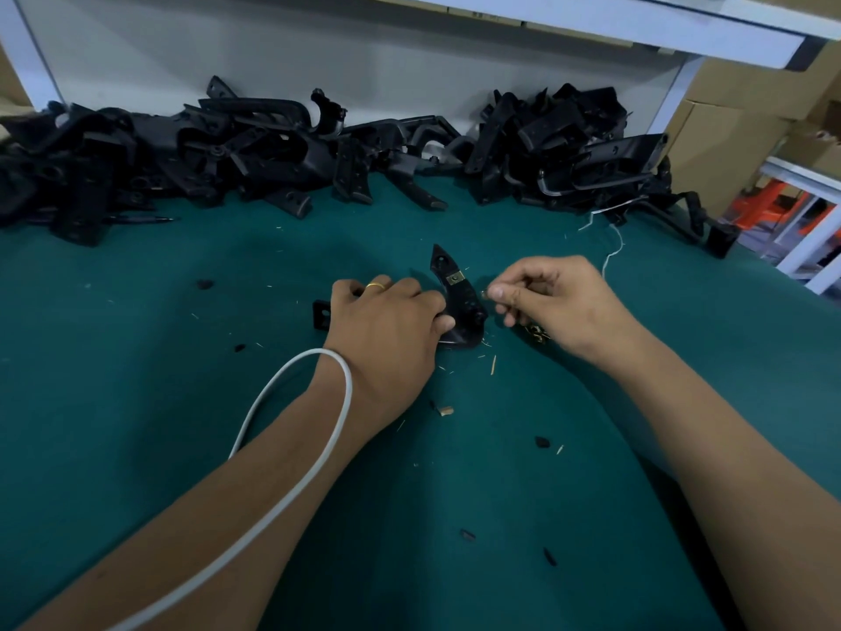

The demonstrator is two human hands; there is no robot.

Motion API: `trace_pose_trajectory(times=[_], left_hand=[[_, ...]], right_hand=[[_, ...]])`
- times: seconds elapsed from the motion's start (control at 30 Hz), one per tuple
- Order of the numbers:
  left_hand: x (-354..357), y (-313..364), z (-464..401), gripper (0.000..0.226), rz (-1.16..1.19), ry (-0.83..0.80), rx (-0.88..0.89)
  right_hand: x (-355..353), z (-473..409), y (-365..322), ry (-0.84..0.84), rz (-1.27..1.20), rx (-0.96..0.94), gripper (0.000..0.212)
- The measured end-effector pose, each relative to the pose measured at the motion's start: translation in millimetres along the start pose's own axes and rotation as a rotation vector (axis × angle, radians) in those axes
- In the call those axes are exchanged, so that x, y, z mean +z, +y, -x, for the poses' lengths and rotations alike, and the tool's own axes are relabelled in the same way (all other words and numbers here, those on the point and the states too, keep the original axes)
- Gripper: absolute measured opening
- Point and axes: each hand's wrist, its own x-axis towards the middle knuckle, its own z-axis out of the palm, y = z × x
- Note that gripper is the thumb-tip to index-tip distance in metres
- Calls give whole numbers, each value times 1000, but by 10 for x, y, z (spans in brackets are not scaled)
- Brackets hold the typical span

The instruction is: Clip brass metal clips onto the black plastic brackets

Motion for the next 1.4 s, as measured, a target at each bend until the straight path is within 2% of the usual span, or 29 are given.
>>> trace_pose_trajectory(times=[0.17, 0.4, 0.67, 0.9, 1.13, 1.4], left_hand=[[-3, 0, -2, 31, 6, 2, 1], [-19, 0, 3, 29, 27, 9, 4], [-22, -6, 7, 28, 57, 21, 12], [-19, -12, 10, 28, 65, 23, 14], [-17, -10, 7, 26, 65, 31, 21], [-5, -19, 9, 25, 74, 74, 26]], right_hand=[[44, 10, -42, 11, 52, -14, 10], [39, 51, -124, 73, 310, -147, 5], [74, 44, -123, 117, 379, -162, 8], [73, 42, -121, 103, 338, -173, 6], [42, 10, -111, 42, 457, -212, 8], [196, -23, -27, 98, 276, -164, 8]])
